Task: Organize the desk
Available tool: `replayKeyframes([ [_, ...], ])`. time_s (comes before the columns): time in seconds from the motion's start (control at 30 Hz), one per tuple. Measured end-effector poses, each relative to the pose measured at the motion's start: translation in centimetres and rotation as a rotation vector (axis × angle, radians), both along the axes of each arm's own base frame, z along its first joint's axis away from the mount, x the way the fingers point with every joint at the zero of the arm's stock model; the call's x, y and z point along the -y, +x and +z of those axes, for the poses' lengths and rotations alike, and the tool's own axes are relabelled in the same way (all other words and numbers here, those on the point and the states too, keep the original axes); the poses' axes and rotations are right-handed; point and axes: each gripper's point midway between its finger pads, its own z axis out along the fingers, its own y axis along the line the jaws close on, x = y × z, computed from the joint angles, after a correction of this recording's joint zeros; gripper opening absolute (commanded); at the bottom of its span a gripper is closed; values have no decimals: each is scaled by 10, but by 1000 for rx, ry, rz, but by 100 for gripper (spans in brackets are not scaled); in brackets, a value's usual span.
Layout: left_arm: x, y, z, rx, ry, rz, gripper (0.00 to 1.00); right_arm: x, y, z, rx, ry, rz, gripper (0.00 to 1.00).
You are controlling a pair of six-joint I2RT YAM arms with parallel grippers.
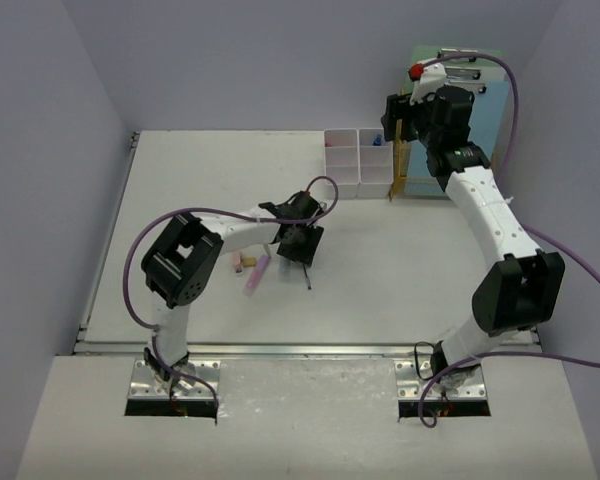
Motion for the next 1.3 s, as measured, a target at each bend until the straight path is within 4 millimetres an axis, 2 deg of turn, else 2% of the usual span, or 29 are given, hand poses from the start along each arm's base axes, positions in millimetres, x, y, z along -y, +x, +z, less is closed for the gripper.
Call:
replayKeyframes([
  [0.17,3,5,-4,2,11,25,41,1,-3,-17,-43,-4,0,74],
  [0.33,3,8,-5,6,13,38,15,2,-4,-18,-45,-2,1,74],
  [0.5,3,9,-7,11,16,39,1,0,-4,-18,-46,3,18,75],
  [0.7,3,9,-6,9,22,29,0,-12,-13,-29,-98,16,87,73],
  [0.87,14,2,2,-14,-41,-13,0,-34,-37,-36,-169,71,221,76],
  [0.93,22,-4,18,-4,-111,-41,0,-44,-54,-36,-204,112,278,79],
  [1.0,28,-7,47,46,-191,-62,0,-54,-72,-35,-246,174,331,85],
  [1.1,36,-3,122,210,-341,-82,0,-74,-96,-29,-317,300,417,98],
  [1.13,39,0,152,281,-398,-87,0,-80,-102,-27,-344,353,440,98],
  [1.23,44,5,224,458,-534,-104,0,-96,-120,-28,-444,493,494,99],
  [1.3,45,6,249,509,-577,-107,0,-105,-130,-29,-514,589,520,98],
])
